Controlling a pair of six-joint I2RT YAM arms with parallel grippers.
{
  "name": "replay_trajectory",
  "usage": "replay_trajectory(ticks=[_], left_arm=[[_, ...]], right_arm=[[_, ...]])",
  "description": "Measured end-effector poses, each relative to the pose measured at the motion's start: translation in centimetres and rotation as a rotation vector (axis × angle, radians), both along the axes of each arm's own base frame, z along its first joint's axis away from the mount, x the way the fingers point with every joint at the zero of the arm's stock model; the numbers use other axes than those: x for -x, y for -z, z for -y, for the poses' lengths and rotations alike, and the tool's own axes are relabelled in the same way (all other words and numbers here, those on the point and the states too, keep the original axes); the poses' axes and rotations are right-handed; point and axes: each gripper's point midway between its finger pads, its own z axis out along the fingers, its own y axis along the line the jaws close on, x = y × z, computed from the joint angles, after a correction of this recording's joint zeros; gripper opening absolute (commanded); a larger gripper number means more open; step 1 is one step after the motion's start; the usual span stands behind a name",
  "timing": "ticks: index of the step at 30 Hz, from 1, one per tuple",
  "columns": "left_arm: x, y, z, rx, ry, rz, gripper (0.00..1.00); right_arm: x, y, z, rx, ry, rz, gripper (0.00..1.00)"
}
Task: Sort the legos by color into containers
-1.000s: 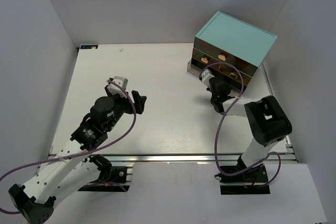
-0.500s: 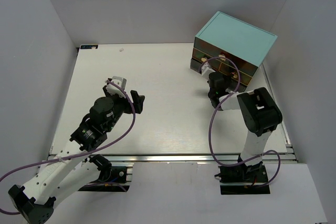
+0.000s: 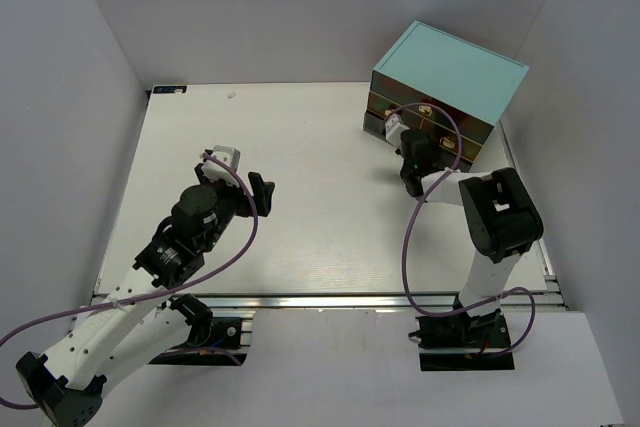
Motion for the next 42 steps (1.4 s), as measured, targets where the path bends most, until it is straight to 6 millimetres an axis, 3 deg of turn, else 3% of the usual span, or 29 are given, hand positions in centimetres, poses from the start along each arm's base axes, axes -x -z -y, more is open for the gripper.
replay_trajectory(ticks=[11, 21, 31, 35, 40, 42], left_arm=[[-0.1, 0.2, -0.2, -0.005, -0.013, -0.002, 0.96], [-0.1, 0.3, -0.3, -0.009, -0.014, -0.002, 0.96], [-0.1, 0.3, -0.3, -0.009, -0.014, -0.001, 0.96], [-0.1, 0.3, -0.3, -0.009, -0.014, -0.001, 0.96], [-0.1, 0.3, -0.3, -0.009, -0.015, -0.001, 0.96], [-0.1, 0.3, -0.3, -0.009, -0.015, -0.001, 0.96]], right_arm=[[-1.7, 0.1, -3.7, -0.119, -0.189, -0.176, 0.00], [-1.2, 1.3, -6.3, -0.195, -0.332, -0.308, 0.00], [-0.8, 1.2, -5.9, -0.255, -0.241, -0.216, 0.00], [0.5, -0.4, -6.2, -0.318, -0.260, -0.178, 0.00], [0.9, -4.9, -8.2, -0.422, -0.346, -0.091, 0.00], [1.5, -5.7, -9.7, -0.465, -0.423, -0.107, 0.00]])
